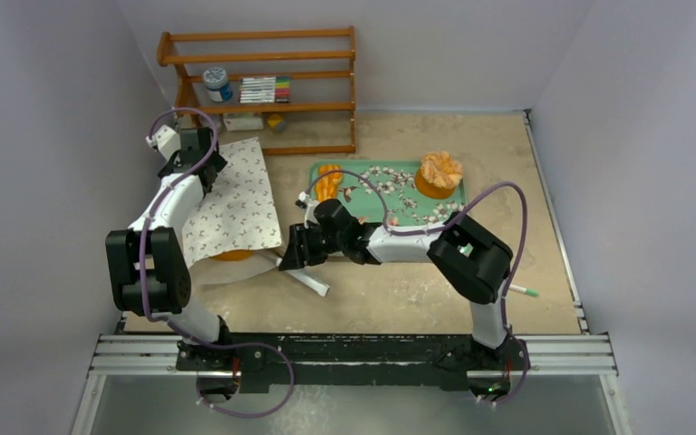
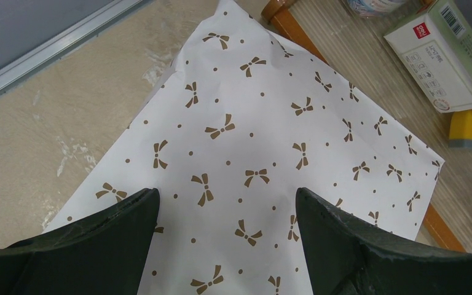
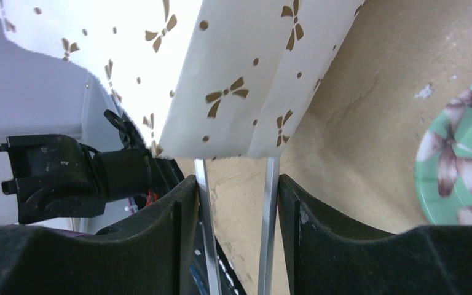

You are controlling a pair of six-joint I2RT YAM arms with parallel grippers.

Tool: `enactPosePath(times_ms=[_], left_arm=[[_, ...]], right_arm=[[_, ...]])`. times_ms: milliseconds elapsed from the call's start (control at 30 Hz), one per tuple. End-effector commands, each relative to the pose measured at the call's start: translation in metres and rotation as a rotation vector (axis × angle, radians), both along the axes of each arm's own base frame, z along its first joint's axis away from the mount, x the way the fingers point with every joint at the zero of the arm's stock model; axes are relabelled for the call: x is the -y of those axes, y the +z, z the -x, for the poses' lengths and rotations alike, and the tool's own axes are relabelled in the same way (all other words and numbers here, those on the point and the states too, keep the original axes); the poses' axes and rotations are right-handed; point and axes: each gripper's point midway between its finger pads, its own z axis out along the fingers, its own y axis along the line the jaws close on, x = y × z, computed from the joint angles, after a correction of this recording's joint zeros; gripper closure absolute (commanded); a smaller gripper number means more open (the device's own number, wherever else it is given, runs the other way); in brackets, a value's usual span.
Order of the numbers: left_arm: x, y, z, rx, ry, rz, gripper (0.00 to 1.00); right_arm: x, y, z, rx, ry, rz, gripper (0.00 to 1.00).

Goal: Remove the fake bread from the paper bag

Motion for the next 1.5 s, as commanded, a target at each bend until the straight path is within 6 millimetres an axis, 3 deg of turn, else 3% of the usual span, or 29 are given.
enactPosePath(times_ms=[0, 367, 567, 733, 867, 1133, 1467], left_arm=[[0.007, 0.008, -0.011, 0.057, -0.018, 0.015, 0.19], [0.007, 0.010, -0.012, 0.062, -0.020, 0.018, 0.19], [0.006, 0.010, -0.009, 0.056, -0.012, 0.014, 0.19], [0.006, 0.011, -0.009, 0.054, -0.011, 0.014, 0.19], [0.006, 0.011, -0.010, 0.050, -0.008, 0.015, 0.19], [0.003, 0.014, -0.015, 0.047, 0.004, 0.005, 0.19], [0.004, 0.013, -0.028, 0.046, 0.019, -0.002, 0.19]], right_arm=[[-0.024, 0.024, -0.005, -0.007, 0.027, -0.097, 0.49], [-0.017, 0.018, 0.014, -0.023, 0.140, -0.075, 0.51], [-0.016, 0.016, 0.024, -0.042, 0.211, -0.061, 0.58], [-0.015, 0.020, 0.030, -0.043, 0.248, -0.077, 0.77], [-0.015, 0.028, 0.030, -0.029, 0.259, -0.087, 1.00], [0.000, 0.051, 0.027, 0.063, 0.212, -0.087, 1.00], [0.045, 0.072, 0.040, 0.154, 0.169, -0.039, 1.00]])
